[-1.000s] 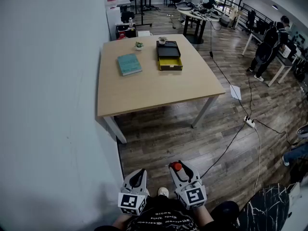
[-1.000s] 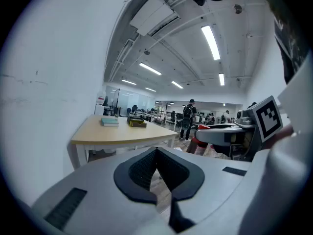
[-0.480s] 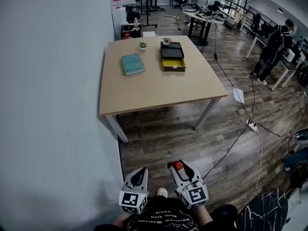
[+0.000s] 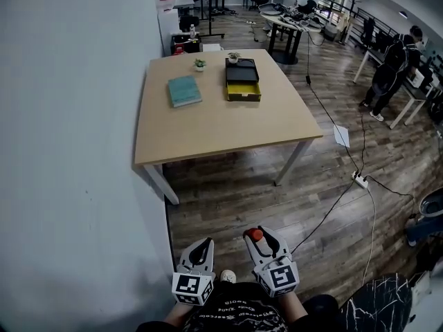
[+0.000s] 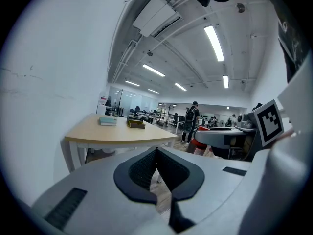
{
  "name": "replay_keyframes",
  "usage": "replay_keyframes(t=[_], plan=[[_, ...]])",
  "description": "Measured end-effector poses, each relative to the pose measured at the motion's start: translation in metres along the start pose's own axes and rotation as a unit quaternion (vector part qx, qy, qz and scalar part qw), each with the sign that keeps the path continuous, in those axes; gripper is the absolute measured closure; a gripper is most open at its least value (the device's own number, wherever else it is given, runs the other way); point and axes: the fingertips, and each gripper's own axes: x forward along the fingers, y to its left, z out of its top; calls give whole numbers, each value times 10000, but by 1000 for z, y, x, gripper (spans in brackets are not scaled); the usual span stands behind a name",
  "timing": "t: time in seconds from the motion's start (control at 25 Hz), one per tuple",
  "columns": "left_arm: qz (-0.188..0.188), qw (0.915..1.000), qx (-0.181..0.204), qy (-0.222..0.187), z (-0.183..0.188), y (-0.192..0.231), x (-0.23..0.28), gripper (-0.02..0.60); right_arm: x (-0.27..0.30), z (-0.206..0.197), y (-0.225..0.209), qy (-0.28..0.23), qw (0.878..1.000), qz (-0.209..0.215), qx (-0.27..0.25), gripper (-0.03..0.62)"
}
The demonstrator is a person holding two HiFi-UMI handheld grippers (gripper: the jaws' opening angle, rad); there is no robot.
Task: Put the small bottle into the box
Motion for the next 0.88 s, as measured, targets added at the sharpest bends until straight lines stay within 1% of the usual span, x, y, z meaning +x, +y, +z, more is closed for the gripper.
replay_keyframes(t=[0.24,0.4,0.52,0.88], plan=[[-121,9999,70,67,-1,-12,11,577,-4,-2,-10,13,10000,-80,-19,433],[-280,9995,40,165,-5,-7,33,577,6,-7,-23,24,9995,-300,61,433],[-444,9988,114,199,-2,-5,49,577,17,-4,-34,17,9988,-476,96,433],[-676,9972,65,313,14,49,120,577,90,6,-64,89,9972,-730,147,433]])
